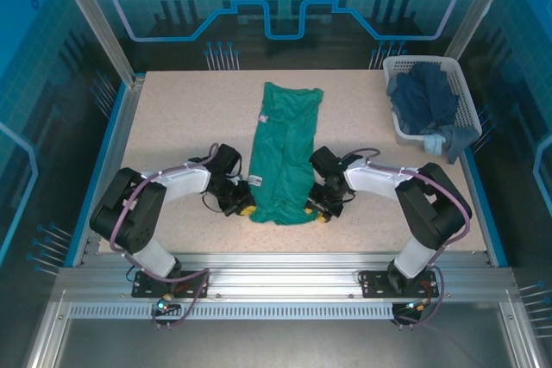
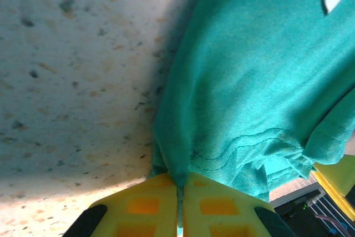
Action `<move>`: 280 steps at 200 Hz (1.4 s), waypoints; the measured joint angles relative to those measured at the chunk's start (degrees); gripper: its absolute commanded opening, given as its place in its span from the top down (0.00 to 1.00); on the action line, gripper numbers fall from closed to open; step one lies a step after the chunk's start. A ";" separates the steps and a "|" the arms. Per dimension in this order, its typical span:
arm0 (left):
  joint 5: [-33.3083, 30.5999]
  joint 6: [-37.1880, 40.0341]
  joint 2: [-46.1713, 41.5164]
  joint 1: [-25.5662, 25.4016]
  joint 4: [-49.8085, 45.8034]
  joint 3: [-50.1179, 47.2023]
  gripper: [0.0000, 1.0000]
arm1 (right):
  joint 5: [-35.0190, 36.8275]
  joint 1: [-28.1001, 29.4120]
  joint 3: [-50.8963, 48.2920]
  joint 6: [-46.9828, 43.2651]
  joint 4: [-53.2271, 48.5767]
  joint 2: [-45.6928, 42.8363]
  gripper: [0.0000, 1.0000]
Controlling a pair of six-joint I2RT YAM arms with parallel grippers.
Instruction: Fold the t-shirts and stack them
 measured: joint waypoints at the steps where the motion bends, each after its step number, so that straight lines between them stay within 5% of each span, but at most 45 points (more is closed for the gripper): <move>1: 0.00 -0.02 0.00 -0.02 0.00 0.04 0.90 | 0.00 0.00 0.00 0.00 0.00 0.00 0.71; 52: 0.00 -0.09 0.00 -0.52 0.15 0.90 0.93 | -1.42 1.57 3.02 0.02 2.84 2.10 0.81; 111: 0.00 -0.02 -0.07 -0.52 -0.28 0.92 0.97 | -1.60 1.60 4.11 -1.22 2.23 3.26 0.82; 146: 0.00 0.22 -0.98 -0.52 -1.09 0.92 1.00 | -1.36 1.60 4.13 -2.62 0.31 3.58 1.00; 280: 5.44 2.21 -12.66 -6.08 -5.79 -2.16 1.00 | -2.56 1.53 -3.67 -7.98 -8.35 -9.86 1.00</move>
